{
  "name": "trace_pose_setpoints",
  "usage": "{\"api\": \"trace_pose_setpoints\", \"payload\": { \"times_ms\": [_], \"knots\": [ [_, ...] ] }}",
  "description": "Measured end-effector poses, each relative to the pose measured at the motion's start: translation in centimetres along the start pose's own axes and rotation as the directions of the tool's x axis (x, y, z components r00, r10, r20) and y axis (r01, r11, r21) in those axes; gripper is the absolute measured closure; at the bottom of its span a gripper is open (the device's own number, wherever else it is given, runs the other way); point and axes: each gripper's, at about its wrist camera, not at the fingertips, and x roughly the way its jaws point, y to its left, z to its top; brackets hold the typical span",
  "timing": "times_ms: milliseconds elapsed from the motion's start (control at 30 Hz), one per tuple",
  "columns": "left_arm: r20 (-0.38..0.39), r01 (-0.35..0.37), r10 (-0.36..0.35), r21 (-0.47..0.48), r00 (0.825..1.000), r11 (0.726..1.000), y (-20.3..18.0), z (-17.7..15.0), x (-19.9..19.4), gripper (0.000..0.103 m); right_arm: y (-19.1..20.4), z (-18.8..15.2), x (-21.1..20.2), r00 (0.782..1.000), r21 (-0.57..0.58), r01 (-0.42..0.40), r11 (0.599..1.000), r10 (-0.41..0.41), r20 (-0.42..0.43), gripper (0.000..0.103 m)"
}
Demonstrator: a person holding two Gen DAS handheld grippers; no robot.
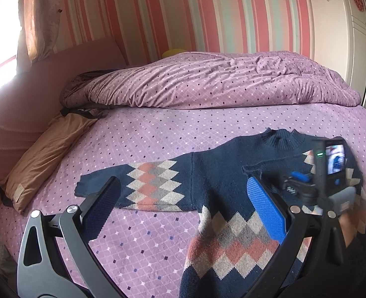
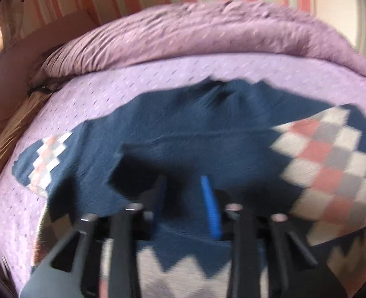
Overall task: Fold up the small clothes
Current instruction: 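Carry the sleeve across the sweater front and open the right gripper, then withdraw the open right gripper from the folded sleeve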
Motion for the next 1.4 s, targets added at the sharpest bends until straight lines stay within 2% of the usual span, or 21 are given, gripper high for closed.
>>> {"api": "trace_pose_setpoints", "payload": {
  "times_ms": [100,167,267,367,400,467,567,767,900,1033,1167,1400],
  "knots": [
    [0.007,-0.006,0.006,0.009,1.000,1.000,0.2,0.1,0.0,0.003,2.6,-0.5,1.9,0.999,-0.034,-0.023,0.999,0.022,-0.040,0.090],
    [0.006,-0.013,0.013,0.007,1.000,1.000,0.4,0.2,0.1,0.003,3.3,-1.1,3.5,0.995,-0.014,-0.041,0.999,0.039,-0.088,0.090],
    [0.001,-0.006,0.006,-0.007,1.000,1.000,0.6,0.3,0.3,0.003,3.7,-1.9,3.7,0.996,0.000,-0.033,0.999,0.033,-0.078,0.089],
    [-0.005,0.001,-0.001,-0.017,1.000,1.000,0.5,0.3,0.4,0.003,3.2,-1.7,2.7,0.995,0.006,-0.072,0.997,0.073,-0.072,0.087],
    [-0.005,0.003,-0.003,-0.018,1.000,1.000,0.5,0.3,0.4,0.003,3.0,-1.6,1.6,0.998,-0.018,-0.053,0.998,0.053,-0.044,0.086],
    [-0.002,0.007,-0.007,-0.021,1.000,1.000,0.3,0.3,0.3,0.003,2.3,-1.2,-0.8,0.999,-0.063,-0.028,0.998,0.029,0.019,0.062],
    [0.004,0.019,-0.019,-0.029,1.000,0.999,0.1,0.5,0.1,0.003,-0.2,-0.4,-4.7,0.994,-0.099,0.024,0.995,-0.013,0.108,0.056],
    [0.026,0.036,-0.035,-0.039,0.999,0.999,-0.4,0.8,-0.6,0.003,-7.6,-0.3,-10.5,0.972,-0.106,0.184,0.977,-0.165,0.165,0.056],
    [0.021,0.049,-0.048,-0.045,0.999,0.998,-0.6,0.7,-0.4,0.003,-10.5,-1.5,-14.0,0.961,-0.073,0.227,0.971,-0.212,0.178,0.056],
    [0.006,0.066,-0.066,-0.066,0.998,0.996,-0.4,0.5,0.0,0.003,-10.2,-2.9,-17.9,0.949,-0.074,0.256,0.964,-0.236,0.209,0.056],
    [0.015,0.072,-0.071,-0.082,0.997,0.994,0.4,0.1,-0.2,0.003,-9.3,-3.8,-20.6,0.948,-0.039,0.245,0.969,-0.231,0.219,0.056],
    [-0.011,0.100,-0.102,-0.129,0.995,0.987,3.3,-0.9,0.4,0.003,-6.6,-3.9,-23.1,0.936,-0.027,0.267,0.963,-0.253,0.245,0.056]
  ]
}}
